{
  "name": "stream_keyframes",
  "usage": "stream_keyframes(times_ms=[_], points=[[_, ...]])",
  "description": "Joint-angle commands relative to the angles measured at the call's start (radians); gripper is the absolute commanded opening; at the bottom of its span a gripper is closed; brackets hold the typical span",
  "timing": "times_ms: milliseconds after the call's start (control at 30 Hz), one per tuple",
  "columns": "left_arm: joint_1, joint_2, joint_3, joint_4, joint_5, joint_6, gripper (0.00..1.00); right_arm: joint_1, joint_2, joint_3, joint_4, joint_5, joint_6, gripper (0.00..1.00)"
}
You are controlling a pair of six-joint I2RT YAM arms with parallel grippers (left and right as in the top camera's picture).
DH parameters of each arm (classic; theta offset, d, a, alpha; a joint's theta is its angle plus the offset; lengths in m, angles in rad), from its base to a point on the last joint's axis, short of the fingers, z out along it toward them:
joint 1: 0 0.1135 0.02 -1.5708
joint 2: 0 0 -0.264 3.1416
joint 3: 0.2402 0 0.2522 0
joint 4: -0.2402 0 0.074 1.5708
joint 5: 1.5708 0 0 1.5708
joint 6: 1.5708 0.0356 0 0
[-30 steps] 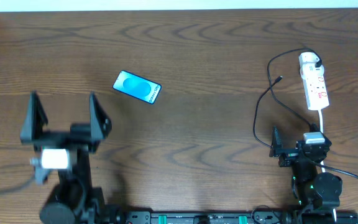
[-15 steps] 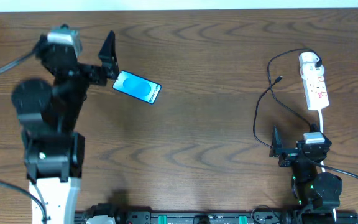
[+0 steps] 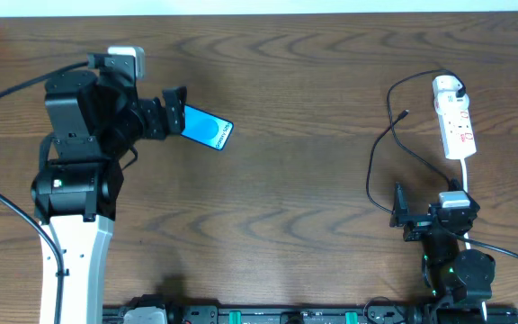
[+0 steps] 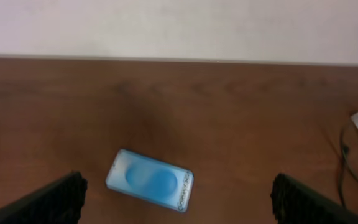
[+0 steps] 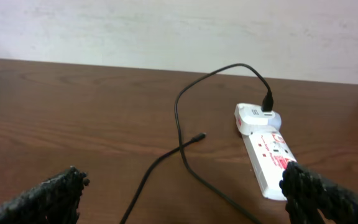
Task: Plug charger to phone and switch on socket
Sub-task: 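Lower the left gripper over the phone's top edge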
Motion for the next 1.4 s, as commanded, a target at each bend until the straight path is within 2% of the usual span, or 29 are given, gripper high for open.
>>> stream_keyframes(times_ms=[0, 333, 567, 733, 1000, 1367], points=[[0.0, 0.003, 0.017, -0.036, 0.049, -0.005, 0.95, 0.007, -0.005, -0.006, -0.001, 0.008, -0.013, 0.99], [0.0, 0.004, 0.017, -0.034, 0.038, -0.021, 0.95, 0.007, -0.005, -0.006, -0.001, 0.008, -0.013, 0.99], [-0.032, 0.006, 0.017, -0.034, -0.284, -0.324, 0.95, 0.007, -0.005, -0.006, -0.001, 0.008, -0.013, 0.99], [-0.059, 0.008, 0.019, -0.033, -0.398, -0.468, 0.95, 0.007, -0.005, -0.006, -0.001, 0.008, -0.013, 0.99], [-0.061, 0.099, 0.085, -0.052, -0.409, -0.599, 0.95, 0.007, -0.005, -0.006, -0.001, 0.008, -0.013, 0.99], [-0.061, 0.384, 0.392, -0.284, -0.42, -0.707, 0.95, 0.007, -0.005, -0.006, -0.001, 0.008, -0.013, 0.99]])
